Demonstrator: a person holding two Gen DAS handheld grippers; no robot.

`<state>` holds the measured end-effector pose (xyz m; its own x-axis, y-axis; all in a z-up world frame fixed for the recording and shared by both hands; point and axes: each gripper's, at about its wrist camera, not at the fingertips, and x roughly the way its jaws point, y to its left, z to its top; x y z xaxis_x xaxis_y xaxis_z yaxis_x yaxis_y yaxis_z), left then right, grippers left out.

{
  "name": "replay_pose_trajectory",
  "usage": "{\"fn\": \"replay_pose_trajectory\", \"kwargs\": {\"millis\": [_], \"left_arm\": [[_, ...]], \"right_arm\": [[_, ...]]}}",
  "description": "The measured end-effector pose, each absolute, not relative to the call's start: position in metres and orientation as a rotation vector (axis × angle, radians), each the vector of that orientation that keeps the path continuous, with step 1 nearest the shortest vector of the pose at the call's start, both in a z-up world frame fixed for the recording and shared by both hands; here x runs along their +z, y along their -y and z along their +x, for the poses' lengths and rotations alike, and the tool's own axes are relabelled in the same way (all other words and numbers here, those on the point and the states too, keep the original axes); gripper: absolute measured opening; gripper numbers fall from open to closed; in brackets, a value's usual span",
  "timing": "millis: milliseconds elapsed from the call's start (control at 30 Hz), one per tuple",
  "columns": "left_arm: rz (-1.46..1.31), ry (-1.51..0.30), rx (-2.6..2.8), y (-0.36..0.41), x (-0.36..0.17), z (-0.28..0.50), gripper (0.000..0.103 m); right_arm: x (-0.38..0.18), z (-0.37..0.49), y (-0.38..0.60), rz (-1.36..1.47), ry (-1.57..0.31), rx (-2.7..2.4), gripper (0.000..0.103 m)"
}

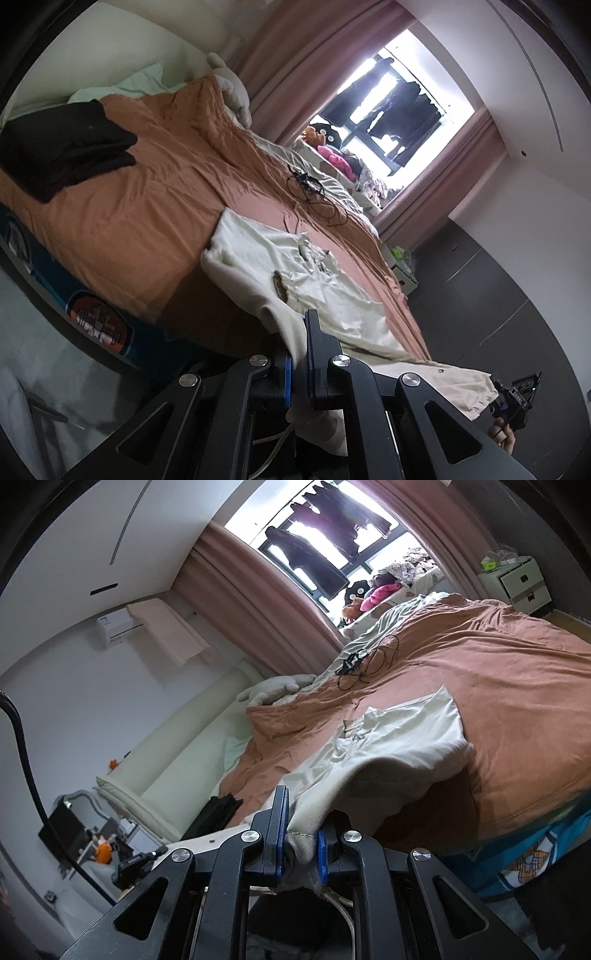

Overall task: Fold large clothes
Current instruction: 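Lift the held jacket edge up with both tools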

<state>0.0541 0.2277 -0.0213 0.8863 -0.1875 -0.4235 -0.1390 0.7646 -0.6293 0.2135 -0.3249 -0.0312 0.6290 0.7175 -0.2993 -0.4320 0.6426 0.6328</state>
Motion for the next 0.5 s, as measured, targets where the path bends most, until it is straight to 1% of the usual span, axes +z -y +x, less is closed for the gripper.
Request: {"fn": "replay_pose_trajectory", "kwargs": {"millis": [233, 500], "left_arm": [[-0.666, -0.468, -0.014, -0.239, 0.010, 0.105, 0.005], [-0.581, -0.455, 0.001, -0.248, 0.053, 0.186, 0.006]], "right_arm": [[-0.002, 0.261, 0.322, 0.517, -0.548, 0.652, 0.014], [0.034, 0.333, 0.305, 0.443, -0.524, 0.612, 0.013]]}}
